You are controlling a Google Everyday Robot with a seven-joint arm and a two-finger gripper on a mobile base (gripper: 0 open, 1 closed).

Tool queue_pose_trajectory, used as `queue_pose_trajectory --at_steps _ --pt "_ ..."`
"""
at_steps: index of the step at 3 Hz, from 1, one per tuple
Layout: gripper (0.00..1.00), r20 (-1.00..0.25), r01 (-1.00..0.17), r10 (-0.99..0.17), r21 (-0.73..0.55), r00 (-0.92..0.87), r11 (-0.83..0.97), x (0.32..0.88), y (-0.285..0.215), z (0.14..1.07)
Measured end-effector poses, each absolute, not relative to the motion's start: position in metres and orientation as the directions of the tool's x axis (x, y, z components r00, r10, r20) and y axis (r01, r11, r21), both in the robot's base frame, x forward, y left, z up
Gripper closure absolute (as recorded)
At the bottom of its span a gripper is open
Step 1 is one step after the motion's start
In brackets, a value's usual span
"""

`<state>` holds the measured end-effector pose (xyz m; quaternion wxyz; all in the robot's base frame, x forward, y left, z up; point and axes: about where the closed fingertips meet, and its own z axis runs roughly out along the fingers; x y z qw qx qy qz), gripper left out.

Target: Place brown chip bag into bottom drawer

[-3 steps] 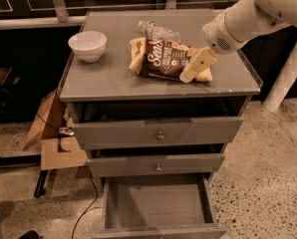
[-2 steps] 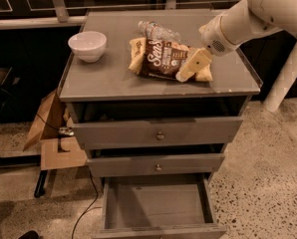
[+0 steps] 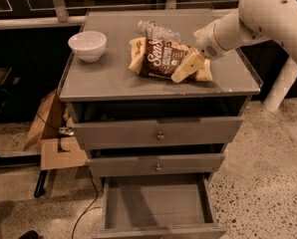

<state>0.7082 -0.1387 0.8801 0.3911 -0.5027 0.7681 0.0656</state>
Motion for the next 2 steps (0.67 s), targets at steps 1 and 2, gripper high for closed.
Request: queue_pose_trajectory --at_steps 1,2 --pt "0.00 -0.670 -0.825 -0.719 -0.292 -0.184 0.483 0.7206 -0.1338 0.8732" --pt "0.00 -0.668 -0.831 -0.720 -0.285 -0.186 0.479 0.7304 -0.1282 0.8650"
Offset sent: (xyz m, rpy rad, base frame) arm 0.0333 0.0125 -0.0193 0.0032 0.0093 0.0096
